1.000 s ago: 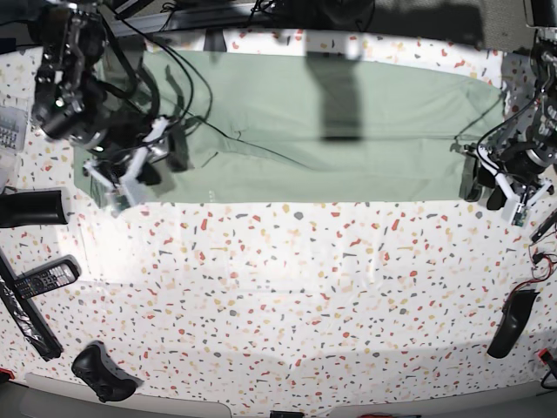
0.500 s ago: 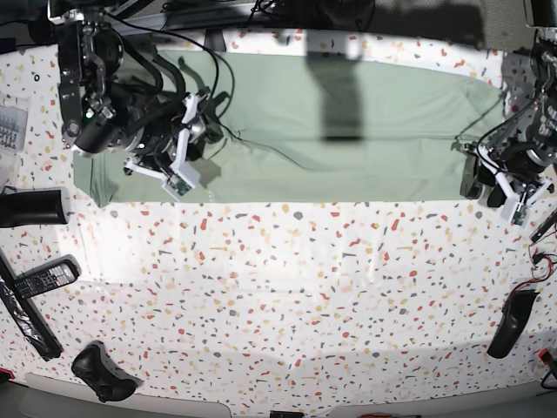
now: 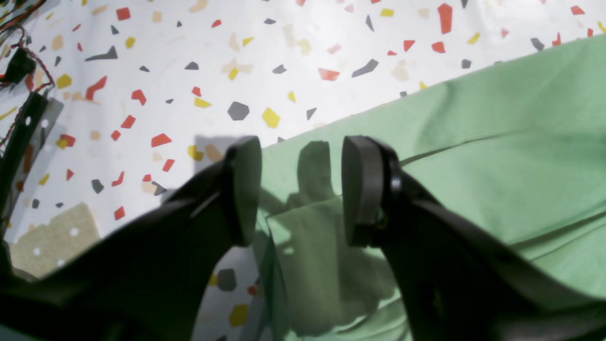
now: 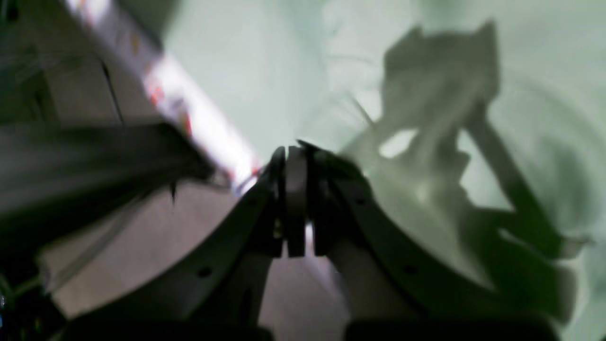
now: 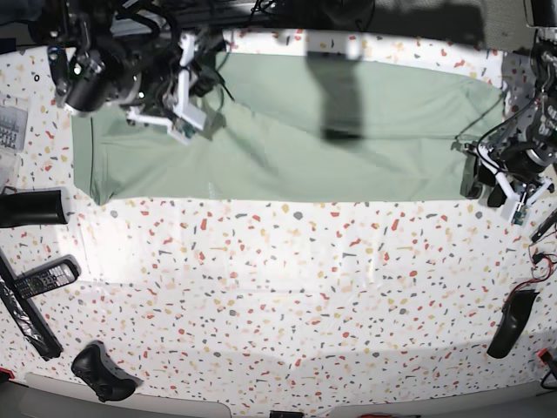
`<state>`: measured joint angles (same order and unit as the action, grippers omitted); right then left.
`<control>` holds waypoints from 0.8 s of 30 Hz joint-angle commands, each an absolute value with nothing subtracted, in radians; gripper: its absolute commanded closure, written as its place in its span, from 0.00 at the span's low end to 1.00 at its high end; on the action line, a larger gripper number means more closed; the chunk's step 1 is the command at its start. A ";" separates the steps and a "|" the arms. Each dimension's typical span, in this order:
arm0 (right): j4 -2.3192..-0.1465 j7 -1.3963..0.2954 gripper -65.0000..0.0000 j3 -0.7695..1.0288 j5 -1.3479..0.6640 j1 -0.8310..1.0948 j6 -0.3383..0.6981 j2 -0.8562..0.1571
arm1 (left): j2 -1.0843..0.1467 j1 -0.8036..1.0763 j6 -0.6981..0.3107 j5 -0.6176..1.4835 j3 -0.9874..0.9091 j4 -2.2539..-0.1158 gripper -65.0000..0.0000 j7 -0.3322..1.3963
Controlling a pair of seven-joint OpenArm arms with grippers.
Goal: Fold the T-shirt properly
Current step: 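Move right gripper along the folded edge and grasp the fold, then hold the shirt end with the right gripper while raising the left gripper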
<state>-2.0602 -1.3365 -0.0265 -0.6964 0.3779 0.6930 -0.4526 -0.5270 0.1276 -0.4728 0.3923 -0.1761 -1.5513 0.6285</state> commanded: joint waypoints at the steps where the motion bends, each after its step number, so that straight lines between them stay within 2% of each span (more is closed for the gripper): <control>1: -2.084 -1.337 1.00 -0.022 -0.707 0.399 0.698 -0.481 | -0.546 0.116 -0.472 0.403 -0.183 -1.568 0.62 0.606; 6: -2.085 -1.305 1.00 -0.022 -0.707 0.466 0.698 -0.560 | -0.546 0.116 -0.472 0.402 -0.183 -1.568 0.62 0.606; 13: -2.085 -1.057 1.00 -0.022 -0.598 0.465 0.698 -0.565 | -0.546 0.117 -0.472 0.403 -0.183 -1.568 0.62 0.660; 16: -2.085 -1.055 0.98 -0.022 -0.603 0.463 0.698 -0.565 | -0.546 0.117 -0.473 0.403 -0.183 -1.568 0.62 0.684; 18: -2.085 -1.054 0.76 -0.022 -0.603 0.463 0.698 -0.565 | -0.546 0.117 -0.472 0.403 -0.183 -1.568 0.62 0.685; 20: -2.085 -1.045 0.59 -0.022 -0.606 0.463 0.698 -0.565 | -0.546 0.117 -0.472 0.403 -0.183 -1.568 0.62 0.687; 22: -2.085 -1.021 0.49 -0.022 -0.606 0.463 0.698 -0.565 | -0.546 0.119 -0.472 0.403 -0.183 -1.568 0.62 0.689; 24: -2.086 -0.982 0.48 -0.019 -0.606 0.463 0.698 -0.565 | -0.546 0.123 -0.472 0.403 -0.183 -1.568 0.62 0.688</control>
<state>-2.0678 -0.9974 -0.0261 -0.5949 0.4656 0.6922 -0.5541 -0.5270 0.1303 -0.4732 0.3931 -0.1761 -1.5513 0.7067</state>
